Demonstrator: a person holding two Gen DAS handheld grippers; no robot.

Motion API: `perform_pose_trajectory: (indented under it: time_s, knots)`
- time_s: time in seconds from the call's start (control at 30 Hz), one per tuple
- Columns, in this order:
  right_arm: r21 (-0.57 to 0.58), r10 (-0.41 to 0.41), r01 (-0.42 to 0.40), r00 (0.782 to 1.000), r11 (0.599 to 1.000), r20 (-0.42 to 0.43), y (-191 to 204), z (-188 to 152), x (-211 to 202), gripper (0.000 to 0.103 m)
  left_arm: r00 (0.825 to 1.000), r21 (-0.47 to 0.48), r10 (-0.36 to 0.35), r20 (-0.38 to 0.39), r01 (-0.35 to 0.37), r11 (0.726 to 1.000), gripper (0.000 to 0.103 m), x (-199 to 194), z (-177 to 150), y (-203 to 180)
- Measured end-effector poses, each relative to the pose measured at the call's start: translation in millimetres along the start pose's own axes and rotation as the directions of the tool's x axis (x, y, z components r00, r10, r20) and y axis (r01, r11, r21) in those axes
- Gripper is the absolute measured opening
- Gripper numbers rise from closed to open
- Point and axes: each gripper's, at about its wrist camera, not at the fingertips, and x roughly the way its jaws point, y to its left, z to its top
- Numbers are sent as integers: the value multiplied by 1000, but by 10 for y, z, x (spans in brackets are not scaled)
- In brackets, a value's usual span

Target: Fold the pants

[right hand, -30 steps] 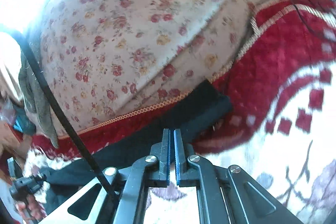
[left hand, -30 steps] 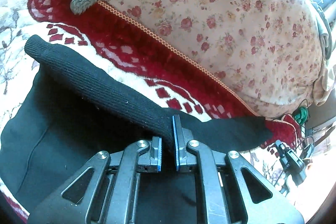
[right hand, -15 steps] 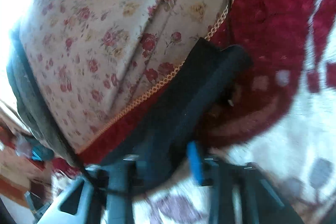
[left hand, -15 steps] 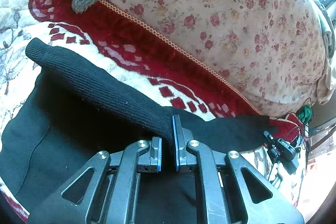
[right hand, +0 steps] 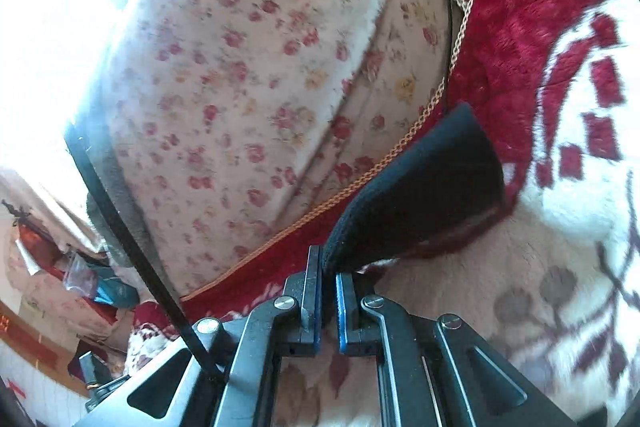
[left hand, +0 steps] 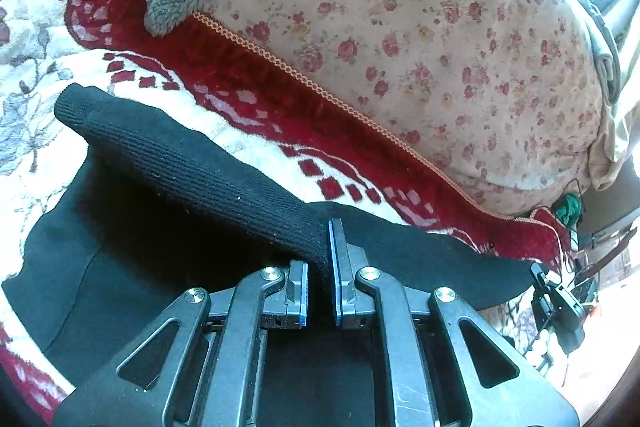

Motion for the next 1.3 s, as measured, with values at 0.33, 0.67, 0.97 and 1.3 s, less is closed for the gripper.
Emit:
perform_pose_trajectory:
  time_s: [0.33,0.67,0.97,1.3]
  knots:
    - [-18,24,-23,1000,1000,17,-21,-398,-524,5,1000,36,-11,2,11,999,8,-320,-319,23]
    - [-6,29,-29,1000,1000,10,-147,-803,-901,5,1000,43,-21,-14,22,999,8,-525,-614,164]
    - [-1,43,-43,999,999,1,-197,-1072,-1162,5,999,30,-32,-22,33,999,8,-636,-820,278]
    - [42,33,-32,999,999,-29,-398,-1354,-1264,5,999,35,0,-46,2,999,8,-622,-1076,388]
